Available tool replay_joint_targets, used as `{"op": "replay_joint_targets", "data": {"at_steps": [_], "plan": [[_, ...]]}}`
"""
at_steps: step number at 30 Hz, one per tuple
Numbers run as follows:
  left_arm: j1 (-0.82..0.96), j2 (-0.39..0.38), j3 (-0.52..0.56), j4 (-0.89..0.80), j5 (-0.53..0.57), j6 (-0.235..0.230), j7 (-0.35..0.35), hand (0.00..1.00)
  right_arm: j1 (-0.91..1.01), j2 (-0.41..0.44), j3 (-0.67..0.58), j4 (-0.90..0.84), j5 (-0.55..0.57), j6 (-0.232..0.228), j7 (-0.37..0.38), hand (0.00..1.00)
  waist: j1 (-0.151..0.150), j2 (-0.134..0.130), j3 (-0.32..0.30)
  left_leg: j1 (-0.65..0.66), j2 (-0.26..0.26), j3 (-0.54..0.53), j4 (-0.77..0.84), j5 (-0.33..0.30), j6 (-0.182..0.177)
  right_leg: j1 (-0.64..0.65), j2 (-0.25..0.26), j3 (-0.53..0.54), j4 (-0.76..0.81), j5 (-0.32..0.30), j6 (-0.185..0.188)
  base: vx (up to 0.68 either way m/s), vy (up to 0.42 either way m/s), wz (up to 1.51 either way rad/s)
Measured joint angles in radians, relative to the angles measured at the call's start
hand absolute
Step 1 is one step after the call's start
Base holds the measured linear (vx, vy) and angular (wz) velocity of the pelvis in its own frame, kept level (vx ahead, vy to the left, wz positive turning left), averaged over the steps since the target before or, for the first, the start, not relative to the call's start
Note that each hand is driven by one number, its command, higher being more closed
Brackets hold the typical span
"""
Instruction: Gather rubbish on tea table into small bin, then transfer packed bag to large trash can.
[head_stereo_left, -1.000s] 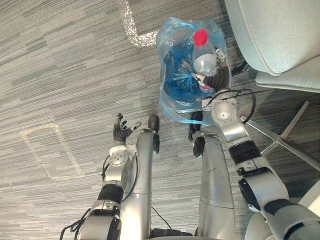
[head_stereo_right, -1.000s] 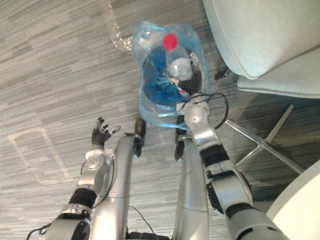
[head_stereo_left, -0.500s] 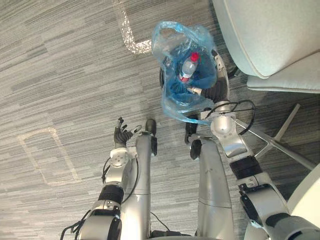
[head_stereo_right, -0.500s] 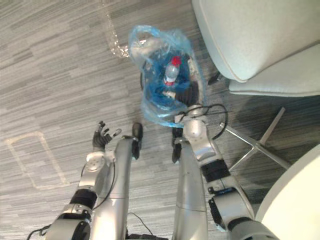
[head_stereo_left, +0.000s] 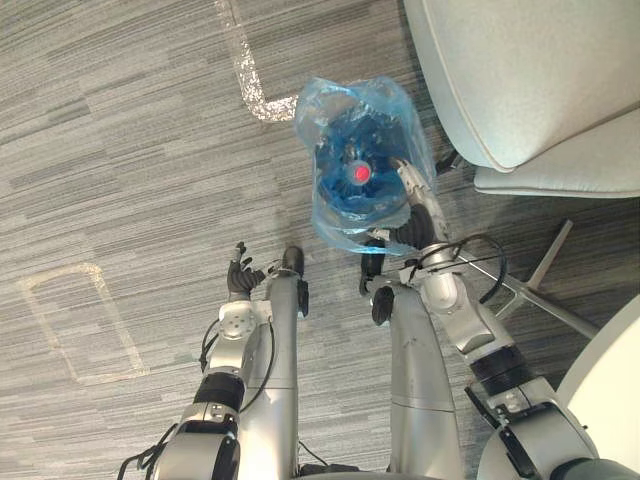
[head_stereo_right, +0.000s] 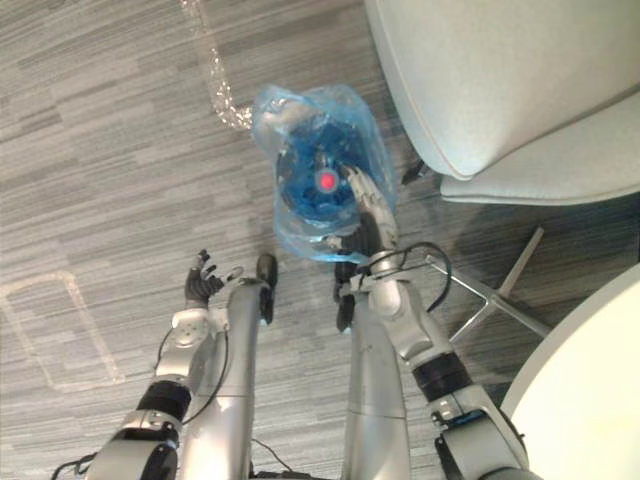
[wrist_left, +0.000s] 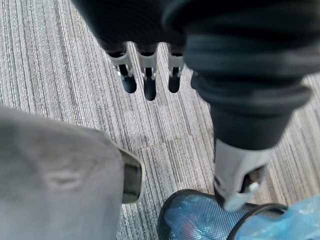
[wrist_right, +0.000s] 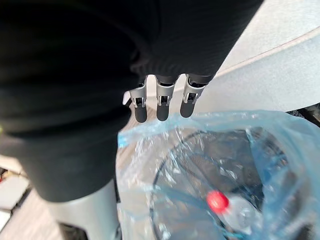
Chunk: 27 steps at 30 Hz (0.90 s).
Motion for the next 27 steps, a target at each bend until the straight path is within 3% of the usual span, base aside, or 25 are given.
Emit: {"op": "replay_joint_targets", "data": {"at_steps": [10, 27], "plan": [[-0.002, 0.015, -0.012, 0.017, -0.001, -0.022, 0.006, 0.0, -0.065, 0.011, 0.008, 0.231, -0.095, 0.029, -0.027, 0.0, 0.0, 0.0, 0.0, 0.002, -0.001, 0.001, -0.046, 0.018, -0.001, 0.0, -0.001, -0.002, -0.035, 0.005, 0.011, -0.01, 0.026, 0.02], [-0.031, 0.017, -0.016, 0.016, -0.005, -0.041, 0.027, 0.0, -0.208, 0.015, 0.031, 0.412, -0.131, 0.066, -0.049, 0.0, 0.003, 0.0, 0.008, -0.038, -0.004, -0.01, -0.07, 0.024, -0.01, -0.043, -0.007, -0.012, -0.036, 0.002, 0.014, 0.01, 0.027, 0.03]]}}
